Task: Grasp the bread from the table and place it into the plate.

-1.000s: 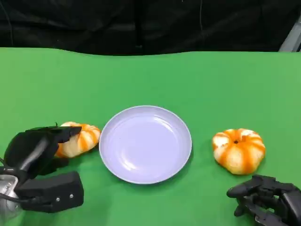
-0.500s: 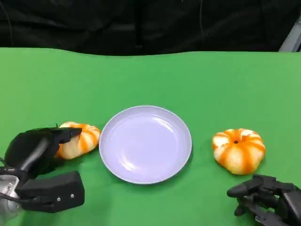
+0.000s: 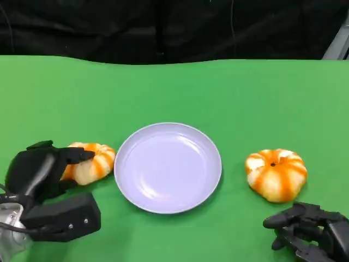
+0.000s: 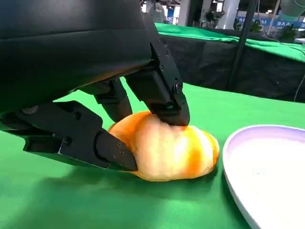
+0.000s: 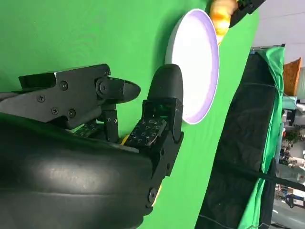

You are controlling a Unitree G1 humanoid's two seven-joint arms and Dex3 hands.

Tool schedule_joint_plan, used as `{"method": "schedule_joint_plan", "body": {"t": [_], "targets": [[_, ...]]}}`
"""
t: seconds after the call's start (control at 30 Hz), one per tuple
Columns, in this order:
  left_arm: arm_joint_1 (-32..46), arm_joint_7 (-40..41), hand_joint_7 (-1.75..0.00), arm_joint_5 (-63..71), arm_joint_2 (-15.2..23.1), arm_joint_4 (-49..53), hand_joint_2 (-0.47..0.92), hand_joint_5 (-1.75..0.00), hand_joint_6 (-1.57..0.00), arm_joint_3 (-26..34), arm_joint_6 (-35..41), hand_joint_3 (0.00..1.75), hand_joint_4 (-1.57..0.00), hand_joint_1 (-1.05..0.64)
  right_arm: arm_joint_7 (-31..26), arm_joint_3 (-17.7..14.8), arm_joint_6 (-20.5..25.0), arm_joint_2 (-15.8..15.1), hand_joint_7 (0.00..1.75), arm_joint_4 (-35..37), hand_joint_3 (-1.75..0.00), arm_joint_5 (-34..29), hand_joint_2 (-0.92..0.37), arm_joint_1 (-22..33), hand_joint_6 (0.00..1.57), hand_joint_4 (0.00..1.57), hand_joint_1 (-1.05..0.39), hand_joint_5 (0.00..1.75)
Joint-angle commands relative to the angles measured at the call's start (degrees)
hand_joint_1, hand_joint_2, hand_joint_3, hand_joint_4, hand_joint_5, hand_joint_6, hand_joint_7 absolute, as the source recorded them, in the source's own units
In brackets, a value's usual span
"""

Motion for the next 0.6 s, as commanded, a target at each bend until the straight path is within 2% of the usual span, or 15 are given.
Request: {"method": "schedule_joint_plan", "body": {"t": [0.03, 0.17, 0.6], "targets": [[0.4, 1.6, -0.13, 0.3, 0.3, 0.8, 0.91, -1.09, -1.21, -0.3, -0.1, 0.00, -0.69, -0.04, -0.1, -0.1, -0.2, -0.4, 0.74, 0.1, -0.38, 0.2, -0.92, 0.1, 0.90, 0.74, 0.02, 1.33], [0.5, 3.3, -0.10, 0.2, 0.1, 0.7, 0.88, -0.96, -1.21, 0.0, 0.3, 0.00, -0.74, -0.04, -0.5, 0.0, -0.2, -0.4, 0.74, 0.2, -0.38, -0.1, -0.92, 0.0, 0.90, 0.74, 0.02, 1.33], [0.4, 4.5, -0.07, 0.3, 0.0, 1.1, 0.88, -0.99, -1.22, -0.2, 0.4, 0.00, -0.73, -0.05, -0.1, -0.1, -0.2, -0.4, 0.74, 0.4, -0.38, 0.5, -0.92, -0.1, 0.90, 0.73, 0.03, 1.34]]}}
